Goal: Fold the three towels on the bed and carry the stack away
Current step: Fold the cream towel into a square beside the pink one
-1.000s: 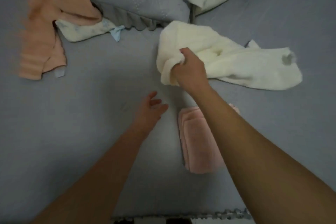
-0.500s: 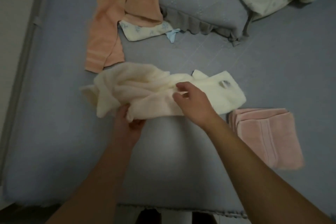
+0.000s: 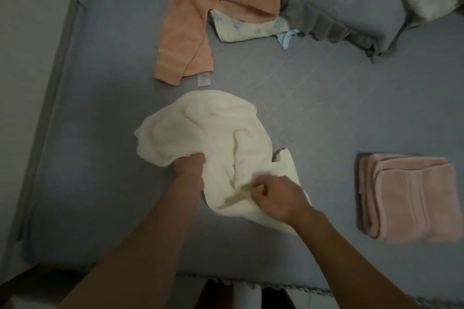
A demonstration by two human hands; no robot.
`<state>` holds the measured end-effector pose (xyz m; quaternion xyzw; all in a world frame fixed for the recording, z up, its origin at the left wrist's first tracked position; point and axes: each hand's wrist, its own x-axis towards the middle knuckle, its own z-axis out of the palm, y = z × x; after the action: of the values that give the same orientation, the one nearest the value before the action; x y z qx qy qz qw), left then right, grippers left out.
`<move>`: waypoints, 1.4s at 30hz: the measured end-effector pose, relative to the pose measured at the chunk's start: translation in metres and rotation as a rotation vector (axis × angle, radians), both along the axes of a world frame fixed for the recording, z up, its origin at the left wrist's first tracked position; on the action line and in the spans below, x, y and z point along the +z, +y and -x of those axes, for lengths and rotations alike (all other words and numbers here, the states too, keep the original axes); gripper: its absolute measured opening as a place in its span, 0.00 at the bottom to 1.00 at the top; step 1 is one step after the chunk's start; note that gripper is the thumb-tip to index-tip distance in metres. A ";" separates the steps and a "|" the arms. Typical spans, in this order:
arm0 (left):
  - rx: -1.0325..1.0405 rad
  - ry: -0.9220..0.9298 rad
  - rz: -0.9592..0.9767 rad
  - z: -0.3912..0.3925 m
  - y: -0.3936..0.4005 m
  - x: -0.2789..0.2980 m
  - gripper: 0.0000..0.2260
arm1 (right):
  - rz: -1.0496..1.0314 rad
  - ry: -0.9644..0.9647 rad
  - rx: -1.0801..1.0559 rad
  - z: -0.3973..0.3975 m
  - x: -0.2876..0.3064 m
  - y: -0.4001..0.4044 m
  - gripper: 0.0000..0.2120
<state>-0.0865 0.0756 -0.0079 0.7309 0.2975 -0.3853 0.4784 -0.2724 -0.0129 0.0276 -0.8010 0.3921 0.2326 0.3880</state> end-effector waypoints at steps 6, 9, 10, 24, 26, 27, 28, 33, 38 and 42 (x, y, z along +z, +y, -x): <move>-0.099 0.251 0.263 0.016 0.036 -0.004 0.20 | -0.011 -0.153 -0.563 -0.052 -0.023 -0.075 0.30; 0.089 0.159 0.239 0.024 0.061 -0.006 0.19 | -0.231 -0.113 -0.570 -0.059 -0.033 -0.067 0.22; 0.142 0.133 0.214 0.025 0.068 -0.008 0.19 | -0.254 -0.124 -0.528 -0.059 -0.034 -0.059 0.15; -0.024 -0.189 0.250 -0.053 0.029 0.101 0.15 | -0.400 -0.607 -1.097 -0.022 0.096 -0.125 0.13; -0.073 -0.262 0.316 -0.070 0.008 0.141 0.14 | -0.386 -0.701 -1.101 -0.018 0.136 -0.141 0.14; -0.085 -0.294 0.346 -0.078 -0.002 0.162 0.14 | -0.409 -0.748 -1.097 -0.015 0.157 -0.149 0.13; -0.089 -0.323 0.381 -0.084 -0.013 0.185 0.13 | -0.463 -0.800 -1.084 -0.012 0.178 -0.155 0.13; -0.143 -0.477 0.615 -0.099 -0.054 0.292 0.10 | -0.484 -1.073 -1.040 0.003 0.265 -0.190 0.15; -0.134 -0.535 0.620 -0.096 -0.052 0.322 0.08 | -0.392 -1.211 -1.112 0.038 0.274 -0.205 0.13; -0.106 -0.457 0.460 -0.068 -0.023 0.255 0.09 | -0.264 -0.930 -1.069 0.076 0.222 -0.170 0.08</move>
<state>-0.0183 0.0530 0.2467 0.6857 0.0493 -0.2927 0.6646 -0.3479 -0.1825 0.2492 -0.4622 0.4932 -0.3087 0.6692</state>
